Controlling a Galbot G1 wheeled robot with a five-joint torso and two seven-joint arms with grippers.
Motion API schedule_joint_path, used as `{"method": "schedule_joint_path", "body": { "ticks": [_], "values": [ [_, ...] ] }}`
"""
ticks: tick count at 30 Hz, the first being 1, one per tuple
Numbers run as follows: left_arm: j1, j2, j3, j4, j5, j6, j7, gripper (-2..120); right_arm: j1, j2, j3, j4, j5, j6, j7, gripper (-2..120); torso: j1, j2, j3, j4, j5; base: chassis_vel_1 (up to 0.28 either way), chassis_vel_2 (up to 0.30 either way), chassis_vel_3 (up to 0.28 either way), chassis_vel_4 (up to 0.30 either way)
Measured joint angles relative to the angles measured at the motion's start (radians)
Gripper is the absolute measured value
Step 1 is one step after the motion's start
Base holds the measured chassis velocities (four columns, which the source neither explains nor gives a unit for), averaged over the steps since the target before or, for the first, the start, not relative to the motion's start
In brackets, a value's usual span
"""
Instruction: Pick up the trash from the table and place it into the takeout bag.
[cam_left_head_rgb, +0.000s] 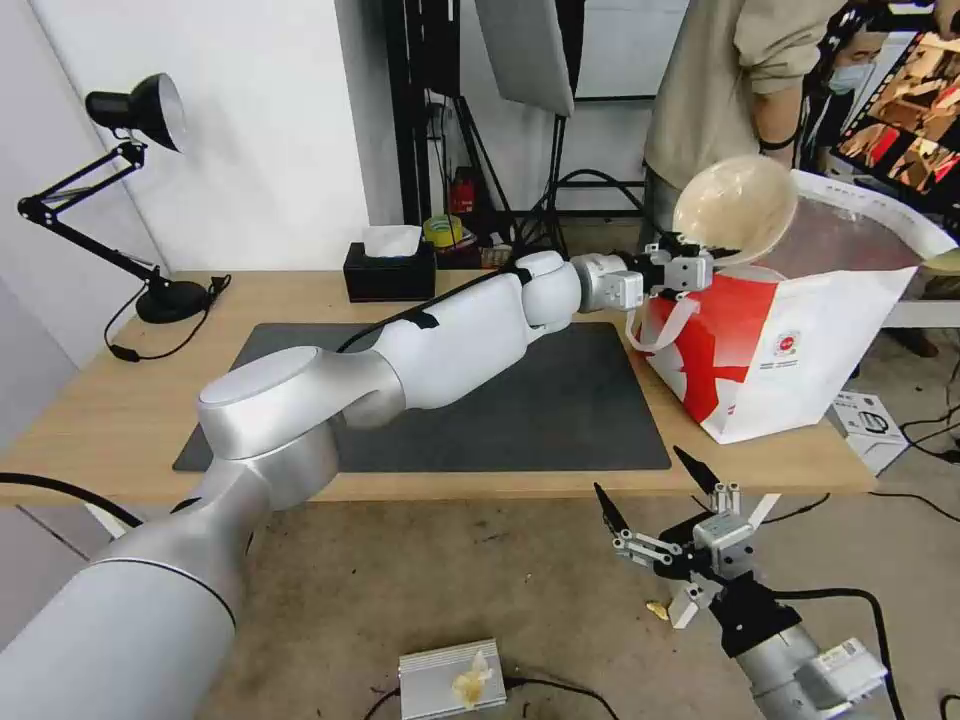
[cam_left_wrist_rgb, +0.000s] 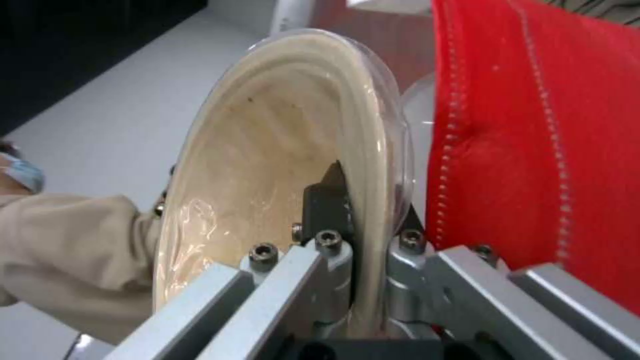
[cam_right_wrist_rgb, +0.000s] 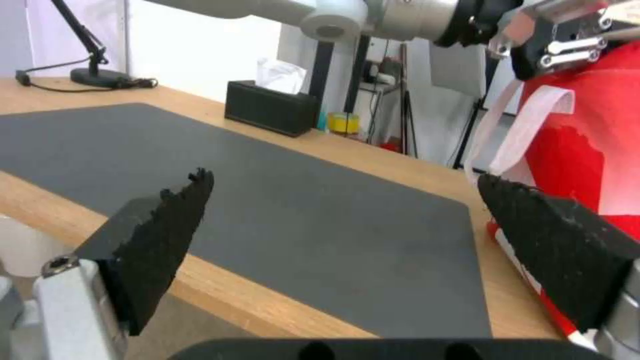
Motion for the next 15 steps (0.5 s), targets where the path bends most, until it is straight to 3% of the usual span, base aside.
{"method": "schedule_joint_path", "body": {
  "ticks": [15],
  "values": [
    [-0.002,0.0,0.049,0.002,-0.045,0.014,0.019,0,0.0,0.0,0.0,0.0,0.0,0.0,0.0,100,0.0,0.0,0.0,0.0,-0.0001,0.0,0.0,0.0,0.0]
  ]
}}
